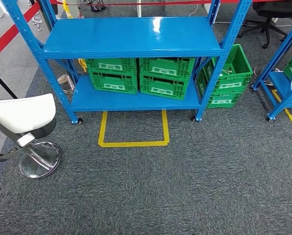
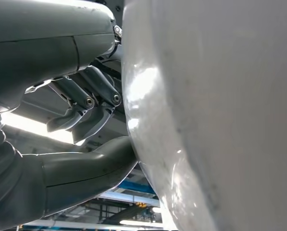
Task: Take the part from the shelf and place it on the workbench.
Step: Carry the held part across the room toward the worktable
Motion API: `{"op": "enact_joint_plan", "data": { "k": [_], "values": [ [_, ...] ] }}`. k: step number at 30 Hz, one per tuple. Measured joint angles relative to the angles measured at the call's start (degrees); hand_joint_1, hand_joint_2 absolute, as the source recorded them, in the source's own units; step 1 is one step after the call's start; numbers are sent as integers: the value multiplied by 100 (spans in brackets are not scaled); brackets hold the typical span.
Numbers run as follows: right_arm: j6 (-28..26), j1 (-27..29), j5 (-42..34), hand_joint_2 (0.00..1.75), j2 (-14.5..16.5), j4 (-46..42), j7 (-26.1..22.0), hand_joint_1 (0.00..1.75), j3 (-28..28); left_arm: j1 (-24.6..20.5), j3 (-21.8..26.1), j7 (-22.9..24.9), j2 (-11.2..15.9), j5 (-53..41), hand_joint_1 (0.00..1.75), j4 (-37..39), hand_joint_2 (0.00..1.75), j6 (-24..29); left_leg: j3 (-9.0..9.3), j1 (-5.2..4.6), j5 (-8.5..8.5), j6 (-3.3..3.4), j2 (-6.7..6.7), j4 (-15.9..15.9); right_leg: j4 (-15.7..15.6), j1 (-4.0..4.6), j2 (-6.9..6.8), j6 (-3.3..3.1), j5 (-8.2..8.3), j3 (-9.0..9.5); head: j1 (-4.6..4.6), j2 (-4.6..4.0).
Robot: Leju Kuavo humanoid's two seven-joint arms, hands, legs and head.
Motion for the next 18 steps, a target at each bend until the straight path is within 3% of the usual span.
{"op": "enact_joint_plan", "data": {
  "k": [6,18],
  "values": [
    [0,-1,0,0,0,0,0,0,0,-1,3,0,13,0,175,-2,175,0,-43,7,39,-21,0,0,8,2,2,27,25,-52,-1,0],
    [-7,-1,5,0,0,0,-3,0,0,-1,4,0,18,0,175,-3,175,0,-95,22,96,-50,0,-1,20,16,5,-3,76,-110,-1,0]
  ]
}}
